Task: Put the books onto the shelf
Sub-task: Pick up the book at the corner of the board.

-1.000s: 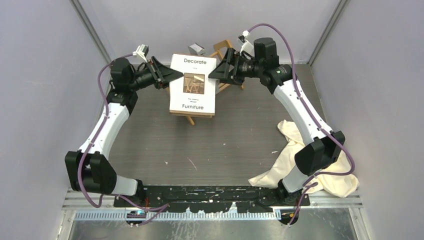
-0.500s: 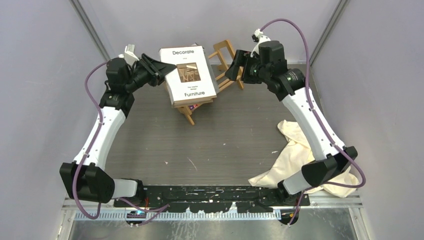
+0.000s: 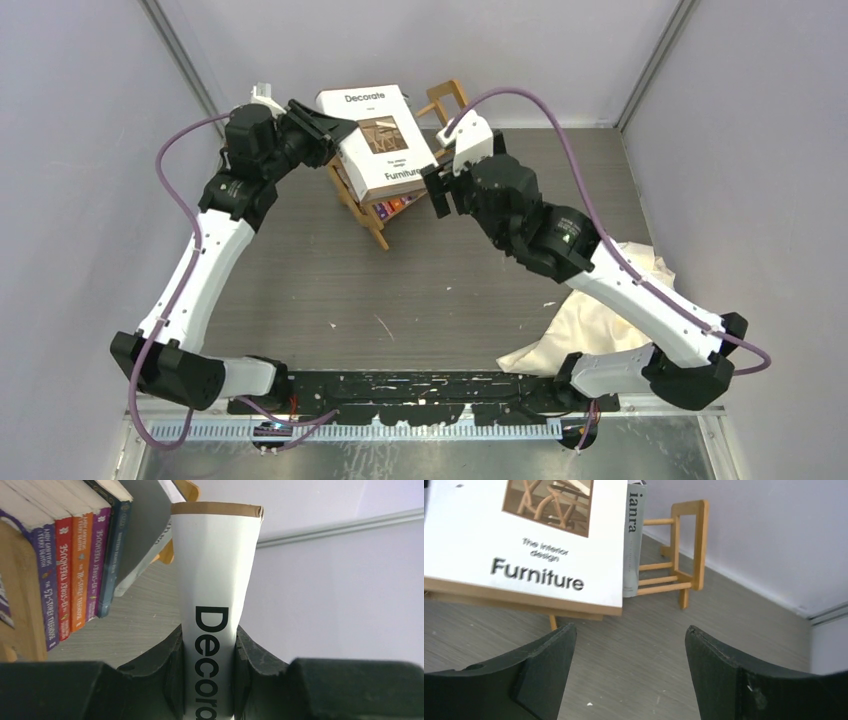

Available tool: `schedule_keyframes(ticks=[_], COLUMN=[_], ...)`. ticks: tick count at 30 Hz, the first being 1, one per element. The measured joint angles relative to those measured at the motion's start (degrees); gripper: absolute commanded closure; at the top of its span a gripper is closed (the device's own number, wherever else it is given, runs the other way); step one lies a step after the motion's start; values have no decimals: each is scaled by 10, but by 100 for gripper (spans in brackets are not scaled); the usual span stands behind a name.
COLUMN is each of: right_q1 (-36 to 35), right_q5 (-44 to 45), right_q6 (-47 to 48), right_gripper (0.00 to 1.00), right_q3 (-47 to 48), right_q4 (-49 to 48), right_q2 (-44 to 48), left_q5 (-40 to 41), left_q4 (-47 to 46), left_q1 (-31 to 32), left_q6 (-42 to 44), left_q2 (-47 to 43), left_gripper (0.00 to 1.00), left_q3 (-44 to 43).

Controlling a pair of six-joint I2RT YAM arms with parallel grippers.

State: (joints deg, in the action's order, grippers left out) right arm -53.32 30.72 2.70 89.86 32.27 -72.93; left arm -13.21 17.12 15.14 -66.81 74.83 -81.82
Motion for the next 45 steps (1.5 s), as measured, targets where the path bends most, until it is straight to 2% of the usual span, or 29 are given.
schedule_keyframes(ticks=[8,13,19,26,45], right_q1=[-222,-285,-298,-298,-261], right_q5=[170,226,263,279,290], right_q6=[225,329,388,412,470], right_gripper=[15,14,7,3,2], right_q3=[-105,-137,-138,-104,-9], right_q4=[-176,-262,-327,-345,-395], right_q2=[20,1,-34,-108,-197], left_q5=[83,113,151,176,193], left_q4=[61,97,123,143,175], left_q1=[30,38,46,59,87], left_q6=[-1,-2,0,11,31], left_q2=[20,27,28,28,28], left_gripper=[100,100,100,100,100], left_q3=[-46,-64,-83,-90,-109])
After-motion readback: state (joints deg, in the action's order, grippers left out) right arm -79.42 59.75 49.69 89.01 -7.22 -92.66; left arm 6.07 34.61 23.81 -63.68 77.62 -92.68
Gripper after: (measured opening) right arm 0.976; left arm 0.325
